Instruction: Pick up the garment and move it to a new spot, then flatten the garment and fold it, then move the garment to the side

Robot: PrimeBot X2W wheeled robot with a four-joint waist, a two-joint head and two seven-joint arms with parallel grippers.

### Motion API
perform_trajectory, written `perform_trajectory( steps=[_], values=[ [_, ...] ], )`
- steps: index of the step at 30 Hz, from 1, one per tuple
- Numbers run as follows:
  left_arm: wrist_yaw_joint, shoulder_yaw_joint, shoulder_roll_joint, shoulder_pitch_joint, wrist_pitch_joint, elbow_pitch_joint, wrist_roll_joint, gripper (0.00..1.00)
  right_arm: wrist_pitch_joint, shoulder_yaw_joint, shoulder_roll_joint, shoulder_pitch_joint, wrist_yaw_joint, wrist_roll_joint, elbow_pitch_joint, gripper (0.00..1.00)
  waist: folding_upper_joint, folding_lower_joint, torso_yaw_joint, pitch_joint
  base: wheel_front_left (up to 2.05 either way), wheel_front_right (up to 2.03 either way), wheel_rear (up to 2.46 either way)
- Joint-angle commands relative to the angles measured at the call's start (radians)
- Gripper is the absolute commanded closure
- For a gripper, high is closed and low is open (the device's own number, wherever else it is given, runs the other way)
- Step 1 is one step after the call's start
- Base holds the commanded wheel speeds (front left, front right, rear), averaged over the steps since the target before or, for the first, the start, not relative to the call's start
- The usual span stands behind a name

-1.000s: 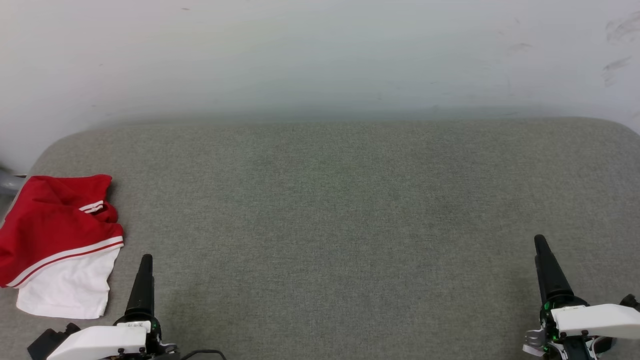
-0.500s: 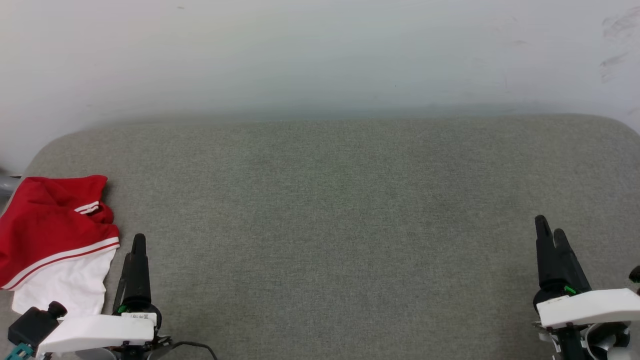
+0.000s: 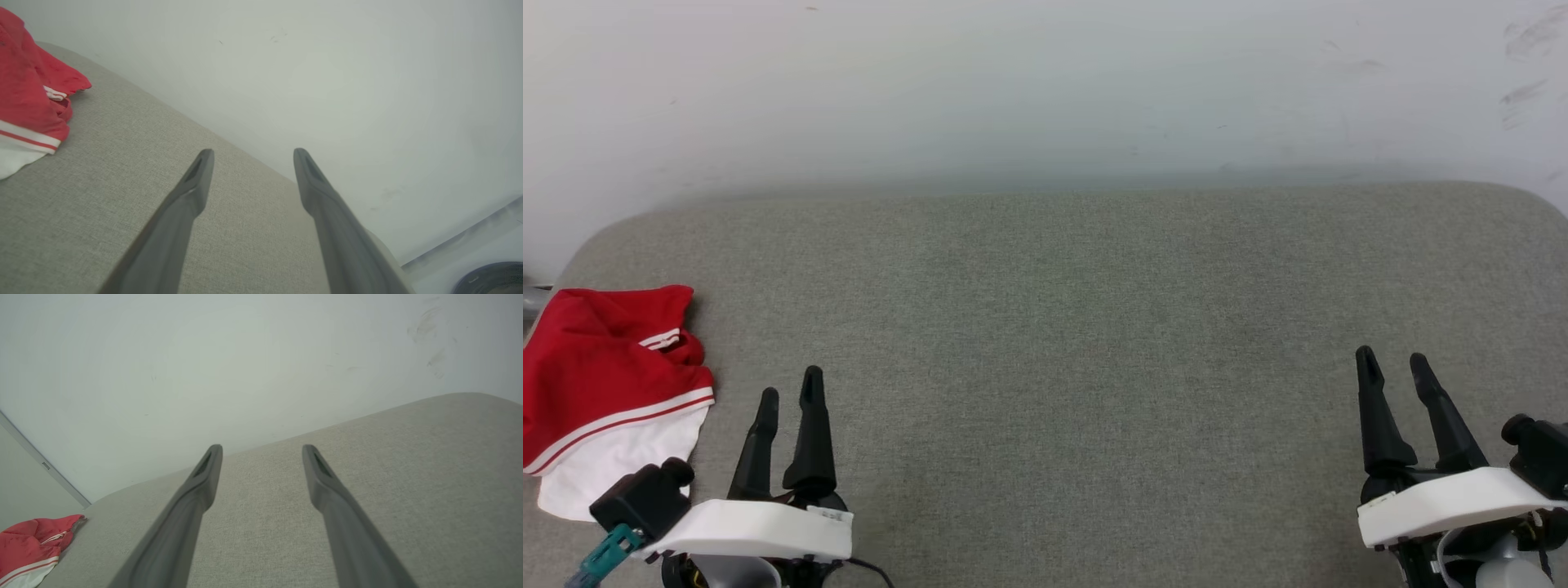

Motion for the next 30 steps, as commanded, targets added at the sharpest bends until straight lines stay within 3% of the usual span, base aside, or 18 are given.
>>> perform_trajectory(
  steps=[1,10,24,30],
  values=[
    [0.005,-0.016,0.002,-0.001,-0.010,-0.020,0.048,0.00,-0.011,0.004,0.000,0.003,0.000,-0.039,-0.015,0.00,0.0000,0.0000,0.000,0.000,0.00,0.00,0.00],
    [0.035,-0.097,0.015,0.011,-0.035,-0.027,0.230,0.00,-0.036,0.020,0.000,0.014,0.000,-0.176,-0.017,0.00,0.0000,0.0000,-0.005,0.002,0.00,0.00,0.00],
    [0.197,-0.254,0.103,0.019,-0.071,-0.027,0.393,0.00,-0.071,0.055,0.000,0.029,0.000,-0.360,-0.029,0.00,0.0000,0.0000,-0.012,0.000,0.00,0.00,0.00],
    [0.241,-0.297,0.126,0.015,-0.085,-0.019,0.438,0.00,-0.085,0.062,0.001,0.030,0.000,-0.435,-0.031,0.00,0.0000,0.0000,-0.013,0.002,0.00,0.00,0.00]
  ],
)
